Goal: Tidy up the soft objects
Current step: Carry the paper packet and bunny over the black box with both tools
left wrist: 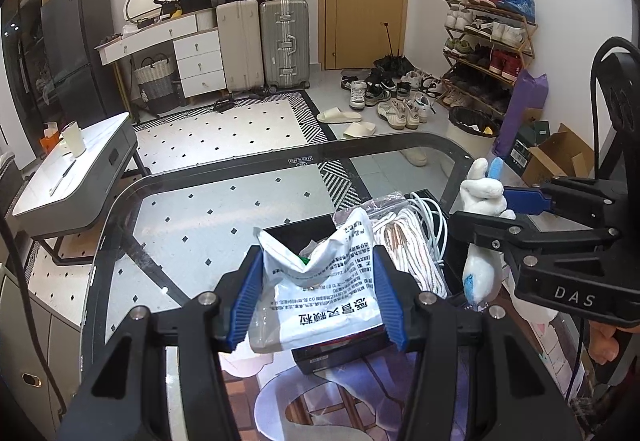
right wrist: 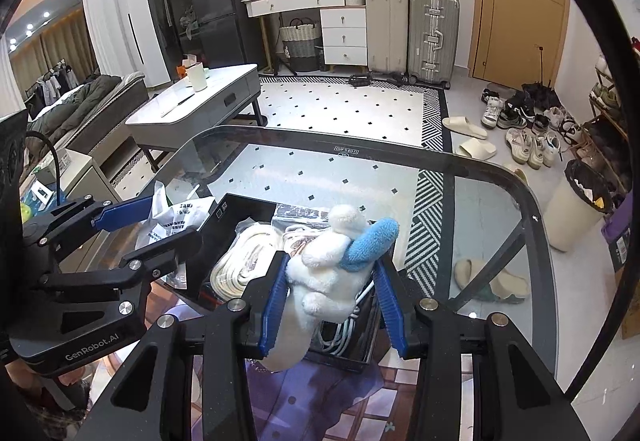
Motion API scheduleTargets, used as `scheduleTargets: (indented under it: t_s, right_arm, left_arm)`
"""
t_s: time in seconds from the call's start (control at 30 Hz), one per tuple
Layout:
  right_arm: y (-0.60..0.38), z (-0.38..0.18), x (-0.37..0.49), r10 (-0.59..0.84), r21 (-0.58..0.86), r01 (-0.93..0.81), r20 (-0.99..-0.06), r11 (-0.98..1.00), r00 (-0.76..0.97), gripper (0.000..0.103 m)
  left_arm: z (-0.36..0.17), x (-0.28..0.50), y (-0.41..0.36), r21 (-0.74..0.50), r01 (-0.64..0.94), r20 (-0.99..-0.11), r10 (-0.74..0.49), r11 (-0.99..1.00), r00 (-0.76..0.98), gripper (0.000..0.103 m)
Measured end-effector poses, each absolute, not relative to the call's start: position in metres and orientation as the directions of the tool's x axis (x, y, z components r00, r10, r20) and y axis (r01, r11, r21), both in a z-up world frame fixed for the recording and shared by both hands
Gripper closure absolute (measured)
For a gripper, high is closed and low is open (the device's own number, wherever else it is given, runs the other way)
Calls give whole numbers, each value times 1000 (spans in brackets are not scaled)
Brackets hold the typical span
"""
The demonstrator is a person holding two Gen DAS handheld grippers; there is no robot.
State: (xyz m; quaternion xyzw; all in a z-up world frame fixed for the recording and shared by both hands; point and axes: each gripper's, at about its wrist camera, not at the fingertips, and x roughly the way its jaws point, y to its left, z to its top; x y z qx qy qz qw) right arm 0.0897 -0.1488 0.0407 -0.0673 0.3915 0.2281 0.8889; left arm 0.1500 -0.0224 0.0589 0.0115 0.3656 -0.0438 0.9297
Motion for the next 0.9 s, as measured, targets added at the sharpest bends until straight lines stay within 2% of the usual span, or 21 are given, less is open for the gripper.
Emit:
scheduleTargets:
  t_s: [0.6, 0.9]
  right_arm:
    - [-133, 8, 130, 361, 65, -478, -746, 876, 560, 60]
    - [-123, 3, 129, 329, 2, -495, -750, 869, 574, 60]
  left_arm:
    - [27, 179, -22, -55, 111, -722, -116, 992, 682, 51]
    - [22, 183, -23, -51, 121, -730, -119, 991, 673, 51]
